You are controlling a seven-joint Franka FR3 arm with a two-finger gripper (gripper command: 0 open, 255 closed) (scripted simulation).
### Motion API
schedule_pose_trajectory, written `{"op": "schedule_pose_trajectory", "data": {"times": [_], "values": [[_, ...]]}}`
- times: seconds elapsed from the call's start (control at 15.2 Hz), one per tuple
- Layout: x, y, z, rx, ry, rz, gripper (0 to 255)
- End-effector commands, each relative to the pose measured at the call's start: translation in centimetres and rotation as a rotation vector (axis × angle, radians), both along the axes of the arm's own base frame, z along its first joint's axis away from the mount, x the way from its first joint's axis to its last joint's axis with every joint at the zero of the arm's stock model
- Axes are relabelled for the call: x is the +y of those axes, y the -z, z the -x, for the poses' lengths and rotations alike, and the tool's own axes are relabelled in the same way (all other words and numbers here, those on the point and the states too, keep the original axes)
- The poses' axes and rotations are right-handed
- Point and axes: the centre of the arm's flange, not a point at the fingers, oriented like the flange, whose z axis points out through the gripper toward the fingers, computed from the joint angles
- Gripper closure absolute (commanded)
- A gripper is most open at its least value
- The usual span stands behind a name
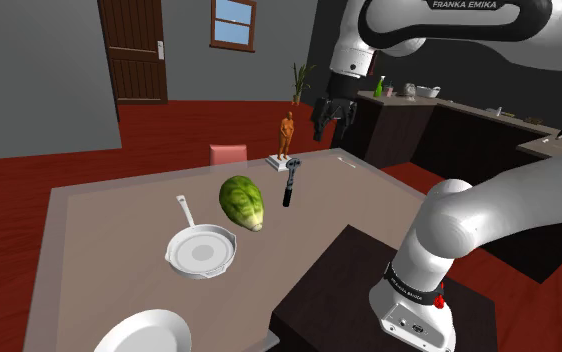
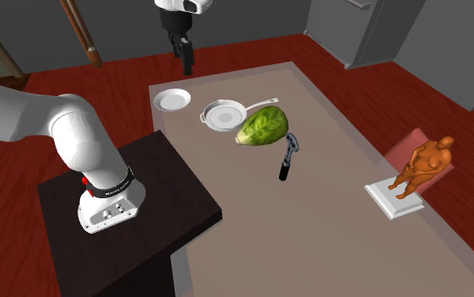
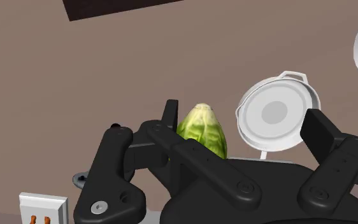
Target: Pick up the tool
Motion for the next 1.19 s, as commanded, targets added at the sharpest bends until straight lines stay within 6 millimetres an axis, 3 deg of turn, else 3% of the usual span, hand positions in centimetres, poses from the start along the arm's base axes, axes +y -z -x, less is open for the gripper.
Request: {"op": "schedule_pose_trajectory", "data": {"times": [0.0, 0.53, 1.12], "values": [[0.0, 0.0, 0.0, 0.0, 0.0, 0.0, 0], [-3.1, 9.5, 0.8, -0.225, 0.04, 0.082, 0], [-7.6, 19.7, -0.7, -0.479, 0.085, 0.174, 0]]}}
